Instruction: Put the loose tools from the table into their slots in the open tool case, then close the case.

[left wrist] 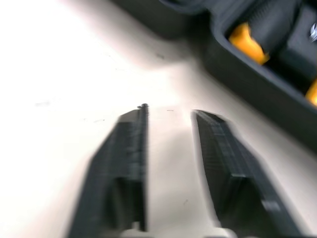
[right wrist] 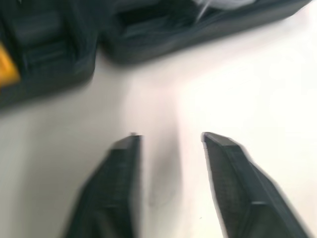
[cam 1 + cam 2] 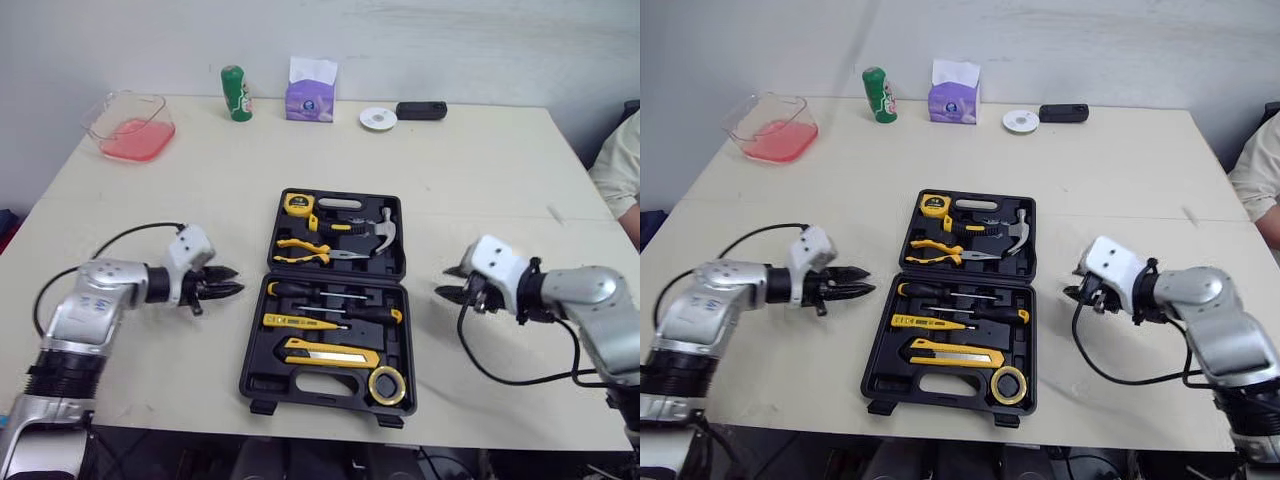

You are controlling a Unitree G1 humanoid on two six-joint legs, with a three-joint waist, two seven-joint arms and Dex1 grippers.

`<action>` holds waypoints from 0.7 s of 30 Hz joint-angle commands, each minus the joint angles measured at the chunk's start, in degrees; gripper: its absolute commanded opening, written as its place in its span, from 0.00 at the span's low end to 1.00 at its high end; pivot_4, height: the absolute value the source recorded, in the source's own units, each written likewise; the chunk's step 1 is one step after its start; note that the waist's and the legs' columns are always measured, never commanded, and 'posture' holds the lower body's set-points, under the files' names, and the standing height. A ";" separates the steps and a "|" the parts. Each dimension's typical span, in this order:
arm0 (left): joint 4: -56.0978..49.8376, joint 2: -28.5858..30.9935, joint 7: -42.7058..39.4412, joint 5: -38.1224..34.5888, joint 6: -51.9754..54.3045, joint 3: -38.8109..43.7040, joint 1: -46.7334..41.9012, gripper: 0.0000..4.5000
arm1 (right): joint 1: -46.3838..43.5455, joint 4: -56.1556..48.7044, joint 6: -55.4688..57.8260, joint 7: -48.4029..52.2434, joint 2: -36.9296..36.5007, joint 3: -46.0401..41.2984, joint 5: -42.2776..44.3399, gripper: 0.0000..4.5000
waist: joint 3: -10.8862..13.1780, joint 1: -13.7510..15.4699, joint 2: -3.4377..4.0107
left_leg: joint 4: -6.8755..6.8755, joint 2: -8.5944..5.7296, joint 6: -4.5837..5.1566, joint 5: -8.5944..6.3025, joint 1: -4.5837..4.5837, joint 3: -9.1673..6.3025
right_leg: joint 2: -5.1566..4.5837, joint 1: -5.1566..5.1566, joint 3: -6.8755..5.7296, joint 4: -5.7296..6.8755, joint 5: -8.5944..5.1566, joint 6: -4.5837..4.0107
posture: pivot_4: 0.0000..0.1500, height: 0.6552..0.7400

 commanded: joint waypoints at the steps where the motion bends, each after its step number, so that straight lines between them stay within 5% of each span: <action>1: -2.33 -0.63 4.03 -4.41 13.84 2.91 -5.14 0.80 | -4.34 -3.02 13.55 -3.73 2.53 -5.01 7.05 0.86 | 0.00 0.11 0.00 | 0.01 -0.01 0.00 0.00 0.02 -0.01 | -0.01 0.02 0.00 0.03 0.00 0.00 | 1.00 0.82; 3: -0.03 -4.32 9.90 -4.35 23.70 2.52 -10.83 0.99 | -7.76 -2.79 22.90 -8.07 6.63 -5.16 9.22 1.00 | 0.00 0.41 0.00 | -0.02 -0.01 0.00 0.00 0.01 -0.02 | 0.00 0.01 0.00 0.00 0.00 0.00 | 1.00 0.82; 9: 8.45 -14.50 21.43 -3.49 34.74 5.37 -20.99 0.99 | -17.70 0.68 41.16 -21.06 19.94 -5.20 9.17 1.00 | -0.01 0.34 -0.02 | 0.10 -0.10 -0.15 0.12 -0.27 -0.04 | -0.02 -0.27 -0.01 0.42 0.01 0.02 | 1.00 0.82; 14: 12.45 -15.73 24.25 -2.29 32.29 2.77 -22.40 0.99 | -21.27 4.60 40.66 -26.34 21.55 -2.30 6.81 1.00 | -0.01 -0.06 -0.02 | 0.15 -0.14 -0.47 0.41 -0.98 0.19 | 0.00 -1.19 0.18 0.67 0.01 0.02 | 1.00 0.82; 21: 12.58 -16.75 25.35 -2.09 28.92 0.98 -21.76 0.99 | -22.48 8.44 40.20 -29.26 22.08 -0.32 5.88 1.00 | -0.01 0.34 -0.02 | 0.13 -0.18 -0.51 0.52 -0.95 0.24 | -0.02 -1.20 0.22 0.70 0.01 0.01 | 1.00 0.82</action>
